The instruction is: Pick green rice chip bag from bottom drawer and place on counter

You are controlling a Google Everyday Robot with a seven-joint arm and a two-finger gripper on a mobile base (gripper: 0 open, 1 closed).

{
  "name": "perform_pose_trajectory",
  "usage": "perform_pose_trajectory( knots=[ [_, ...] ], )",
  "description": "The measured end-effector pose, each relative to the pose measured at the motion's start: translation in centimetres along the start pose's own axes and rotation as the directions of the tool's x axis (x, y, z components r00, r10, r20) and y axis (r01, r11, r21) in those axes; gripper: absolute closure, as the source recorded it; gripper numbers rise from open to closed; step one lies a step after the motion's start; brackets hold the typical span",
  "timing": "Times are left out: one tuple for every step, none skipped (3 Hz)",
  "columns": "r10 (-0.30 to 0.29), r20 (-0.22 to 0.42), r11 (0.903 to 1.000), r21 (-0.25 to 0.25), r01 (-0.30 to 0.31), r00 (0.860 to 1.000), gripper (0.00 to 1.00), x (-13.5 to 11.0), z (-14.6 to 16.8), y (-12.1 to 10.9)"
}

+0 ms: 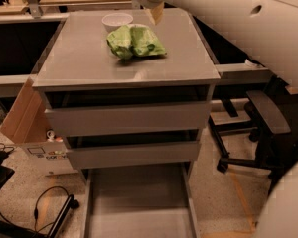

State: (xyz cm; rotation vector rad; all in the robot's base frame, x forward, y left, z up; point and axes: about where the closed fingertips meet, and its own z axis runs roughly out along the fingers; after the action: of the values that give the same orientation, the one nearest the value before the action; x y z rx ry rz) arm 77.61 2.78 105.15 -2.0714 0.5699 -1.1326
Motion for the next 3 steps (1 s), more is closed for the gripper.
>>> perform_pose_trajectory(
  knots=[
    [-0.021, -0.098, 0.9917, -0.128, 0.008, 0.995, 0.0, 1.6, -5.7, 2.5],
    [-0.014, -0.155, 0.9741, -0.225, -0.021, 0.988, 0.0, 2.6, -9.8, 5.9],
    [-0.006, -0.157, 0.9723, -0.232, -0.031, 0.988, 0.0, 2.8, -9.6, 6.1]
  ],
)
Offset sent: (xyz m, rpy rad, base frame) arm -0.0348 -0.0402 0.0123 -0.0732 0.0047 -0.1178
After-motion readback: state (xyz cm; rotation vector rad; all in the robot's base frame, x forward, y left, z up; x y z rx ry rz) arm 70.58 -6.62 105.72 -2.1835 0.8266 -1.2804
